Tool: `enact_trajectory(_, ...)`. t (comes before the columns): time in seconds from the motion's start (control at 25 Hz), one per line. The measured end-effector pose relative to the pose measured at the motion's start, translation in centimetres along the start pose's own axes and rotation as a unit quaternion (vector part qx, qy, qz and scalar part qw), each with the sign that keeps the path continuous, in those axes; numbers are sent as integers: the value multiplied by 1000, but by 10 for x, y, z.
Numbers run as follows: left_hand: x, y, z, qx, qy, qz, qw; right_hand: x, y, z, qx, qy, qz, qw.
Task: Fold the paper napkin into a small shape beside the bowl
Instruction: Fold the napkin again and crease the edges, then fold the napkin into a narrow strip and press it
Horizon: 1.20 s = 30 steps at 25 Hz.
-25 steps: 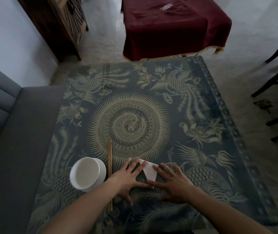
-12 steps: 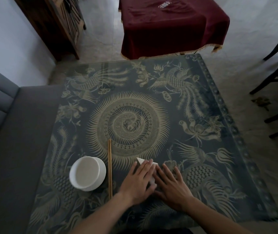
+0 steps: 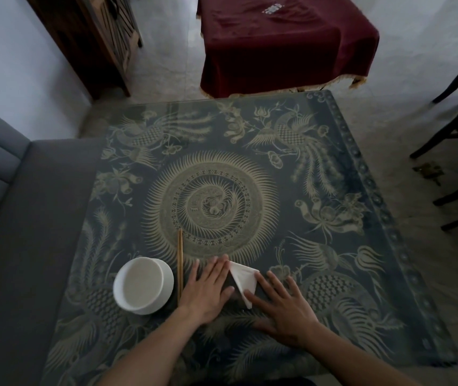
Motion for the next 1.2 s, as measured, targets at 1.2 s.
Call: enact_trajectory(1.2, 8, -48, -55, 40, 152, -113, 981, -6, 5, -21, 59, 13, -57, 997)
Point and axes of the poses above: each hand's wrist, its own y-axis away from the middle knuckle, its own z-axis out of the palm, x = y × z, the point moved 7 cm from there along -y, towards the middle knuckle, and after that the axes turned 12 degrees about y, right-handed, at the moved point
